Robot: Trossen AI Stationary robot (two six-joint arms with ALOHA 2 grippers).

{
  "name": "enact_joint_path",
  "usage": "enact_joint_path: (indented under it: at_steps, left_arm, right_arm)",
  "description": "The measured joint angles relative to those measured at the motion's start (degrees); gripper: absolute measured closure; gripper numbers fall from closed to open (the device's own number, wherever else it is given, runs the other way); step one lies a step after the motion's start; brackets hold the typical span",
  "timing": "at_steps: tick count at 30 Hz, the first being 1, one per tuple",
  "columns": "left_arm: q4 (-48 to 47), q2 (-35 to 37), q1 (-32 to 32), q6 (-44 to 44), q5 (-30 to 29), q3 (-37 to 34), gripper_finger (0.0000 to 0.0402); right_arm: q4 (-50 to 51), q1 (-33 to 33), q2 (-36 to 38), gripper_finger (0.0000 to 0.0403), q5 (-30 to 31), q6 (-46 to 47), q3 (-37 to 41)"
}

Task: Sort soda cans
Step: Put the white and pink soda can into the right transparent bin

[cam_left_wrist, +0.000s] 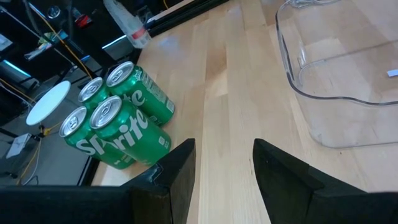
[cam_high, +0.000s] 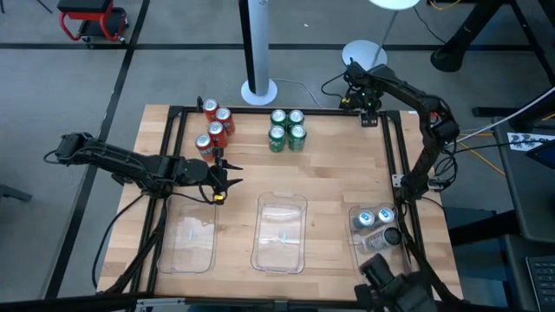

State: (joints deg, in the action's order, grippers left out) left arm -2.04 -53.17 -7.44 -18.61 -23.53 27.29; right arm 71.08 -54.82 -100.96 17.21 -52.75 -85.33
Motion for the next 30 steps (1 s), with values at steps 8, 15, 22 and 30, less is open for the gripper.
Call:
enact_joint_path:
  at_steps: [8,15,22,30]
  left_arm:
    - [0.0,0.0,0.0,0.0,0.0,0.0,0.0249]
    - [-0.3,0.0,0.0,0.0,0.0,0.0,0.0249]
    - [-0.6,0.0,0.0,0.0,0.0,0.0,0.0249]
    - [-0.8,0.0,0.0,0.0,0.0,0.0,0.0249]
  right_arm:
    - [7.3,8.9,3.3,0.0155,0.1,2.8,-7.5]
    - [12.0,19.2,3.5,0.0155,0.1,7.3,-16.4]
    - [16.7,28.5,3.5,0.0155,-0.5,12.2,-22.8]
    - [19.0,39.9,3.9,0.0155,-4.3,19.6,-24.6]
